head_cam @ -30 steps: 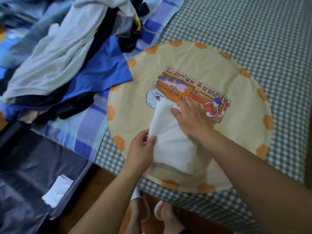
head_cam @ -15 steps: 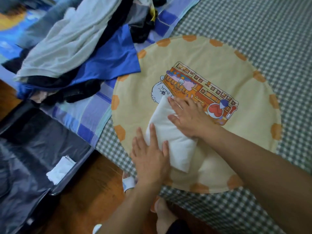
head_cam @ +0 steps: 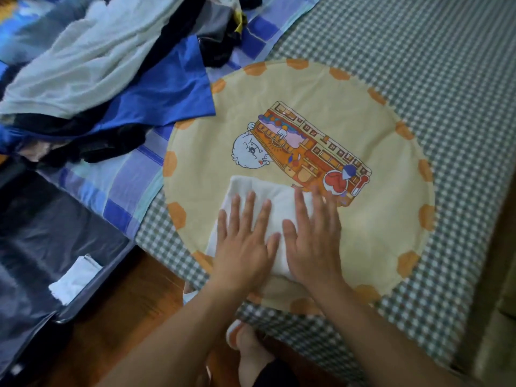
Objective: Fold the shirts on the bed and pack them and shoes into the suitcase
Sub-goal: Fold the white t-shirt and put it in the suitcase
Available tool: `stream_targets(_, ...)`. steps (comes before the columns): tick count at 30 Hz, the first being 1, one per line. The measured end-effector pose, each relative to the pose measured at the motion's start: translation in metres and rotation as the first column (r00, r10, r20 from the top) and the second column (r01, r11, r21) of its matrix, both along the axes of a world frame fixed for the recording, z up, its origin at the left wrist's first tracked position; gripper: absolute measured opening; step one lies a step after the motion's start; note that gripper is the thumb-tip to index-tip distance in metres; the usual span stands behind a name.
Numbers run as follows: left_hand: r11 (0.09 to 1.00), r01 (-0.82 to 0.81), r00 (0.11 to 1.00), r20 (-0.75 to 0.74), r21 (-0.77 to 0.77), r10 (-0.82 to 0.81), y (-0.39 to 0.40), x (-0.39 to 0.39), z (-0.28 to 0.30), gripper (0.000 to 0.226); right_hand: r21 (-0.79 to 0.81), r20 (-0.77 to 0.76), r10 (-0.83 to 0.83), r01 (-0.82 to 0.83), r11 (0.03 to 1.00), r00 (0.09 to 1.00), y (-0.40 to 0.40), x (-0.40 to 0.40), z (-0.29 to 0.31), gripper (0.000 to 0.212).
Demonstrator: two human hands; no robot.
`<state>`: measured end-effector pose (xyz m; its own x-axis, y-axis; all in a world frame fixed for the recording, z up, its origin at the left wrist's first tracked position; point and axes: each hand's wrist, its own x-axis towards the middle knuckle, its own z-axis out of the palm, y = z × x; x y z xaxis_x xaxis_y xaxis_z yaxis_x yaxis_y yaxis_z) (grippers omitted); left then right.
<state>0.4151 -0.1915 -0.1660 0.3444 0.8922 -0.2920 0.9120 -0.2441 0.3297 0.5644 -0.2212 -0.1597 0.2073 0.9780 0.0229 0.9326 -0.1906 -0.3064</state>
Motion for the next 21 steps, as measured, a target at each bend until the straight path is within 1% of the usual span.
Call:
stream_targets(1,0.996,-0.045,0.998,-0.047,-0.078,0.042,-0.006,-0.002,-0.007,0.069,-0.117,0.031,0.077,-0.073,0.99,0.997,-0.002,0.001,-0.012,0.06)
stream_targets(2,0.983,-0.115,0.991,-0.078,-0.143,0.105,-0.011,-0.002,-0.009,0.07,-0.209,0.054,0.107,-0.094,0.974,0.993,-0.004,0.003,-0.022,0.062)
stream_targets(3,0.967,-0.17,0.984,-0.085,-0.188,0.156,-0.013,0.002,-0.009,0.07,-0.255,0.069,0.075,-0.055,0.965,0.995,-0.005,0.008,-0.031,0.062)
stream_targets(4,0.951,-0.209,0.977,-0.084,-0.226,0.195,-0.011,0.007,-0.004,0.069,-0.264,0.078,-0.011,0.032,0.964,0.997,-0.006,0.01,-0.033,0.062)
stream_targets(5,0.939,-0.236,0.972,-0.078,-0.249,0.223,-0.007,0.012,0.005,0.067,-0.242,0.065,-0.136,0.148,0.959,0.989,-0.008,0.01,-0.033,0.063)
stream_targets(6,0.937,-0.252,0.968,-0.069,-0.242,0.242,-0.001,0.013,0.013,0.063,-0.23,0.016,-0.27,0.266,0.936,0.963,-0.011,0.008,-0.028,0.064)
stream_targets(7,0.94,-0.278,0.96,-0.048,-0.196,0.274,0.007,0.01,0.02,0.058,-0.245,-0.068,-0.375,0.349,0.905,0.925,-0.013,0.004,-0.022,0.065)
stream_targets(9,0.943,-0.31,0.949,0.013,-0.121,0.314,0.025,-0.003,0.027,0.05,-0.3,-0.272,-0.472,0.392,0.87,0.839,-0.017,-0.009,-0.014,0.071)
stream_targets(10,0.938,-0.321,0.944,0.036,-0.135,0.328,0.032,-0.01,0.026,0.051,-0.31,-0.353,-0.509,0.415,0.855,0.785,-0.015,-0.014,-0.007,0.074)
stream_targets(11,0.921,-0.34,0.934,0.05,-0.189,0.355,0.038,-0.016,0.023,0.055,-0.331,-0.404,-0.567,0.463,0.822,0.718,-0.011,-0.017,-0.004,0.074)
stream_targets(12,0.883,-0.388,0.908,0.055,-0.263,0.415,0.045,-0.021,0.021,0.061,-0.371,-0.439,-0.639,0.521,0.769,0.631,-0.005,-0.017,-0.004,0.073)
stream_targets(13,0.822,-0.445,0.867,0.058,-0.356,0.494,0.051,-0.025,0.018,0.064,-0.448,-0.454,-0.73,0.577,0.683,0.511,0.004,-0.016,0.0,0.073)
stream_targets(14,0.749,-0.477,0.823,0.065,-0.459,0.564,0.056,-0.028,0.017,0.064,-0.526,-0.477,-0.802,0.614,0.589,0.36,0.01,-0.014,0.004,0.076)
stream_targets(15,0.686,-0.46,0.793,0.087,-0.564,0.603,0.058,-0.033,0.02,0.06,-0.619,-0.516,-0.836,0.594,0.514,0.186,0.011,-0.011,0.011,0.076)
stream_targets(16,0.644,-0.41,0.777,0.123,-0.646,0.618,0.057,-0.042,0.022,0.056,-0.697,-0.549,-0.836,0.537,0.476,0.029,0.011,-0.01,0.021,0.068)
stream_targets(17,0.624,-0.364,0.768,0.156,-0.691,0.621,0.051,-0.054,0.028,0.051,-0.754,-0.562,-0.823,0.461,0.468,-0.085,0.007,-0.012,0.033,0.055)
stream_targets(18,0.618,-0.334,0.756,0.189,-0.712,0.626,0.041,-0.072,0.034,0.047,-0.779,-0.58,-0.804,0.378,0.5,-0.131,0.003,-0.02,0.045,0.044)
stream_targets(19,0.605,-0.317,0.73,0.219,-0.73,0.648,0.029,-0.093,0.04,0.044,-0.777,-0.604,-0.789,0.306,0.551,-0.114,-0.001,-0.034,0.06,0.038)
stream_targets(20,0.582,-0.308,0.677,0.256,-0.752,0.69,0.015,-0.119,0.042,0.043,-0.75,-0.639,-0.768,0.269,0.605,-0.054,-0.005,-0.052,0.07,0.036)
stream_targets(21,0.534,-0.318,0.594,0.275,-0.783,0.756,0.001,-0.149,0.045,0.042,-0.708,-0.677,-0.735,0.232,0.667,0.049,-0.004,-0.076,0.08,0.036)
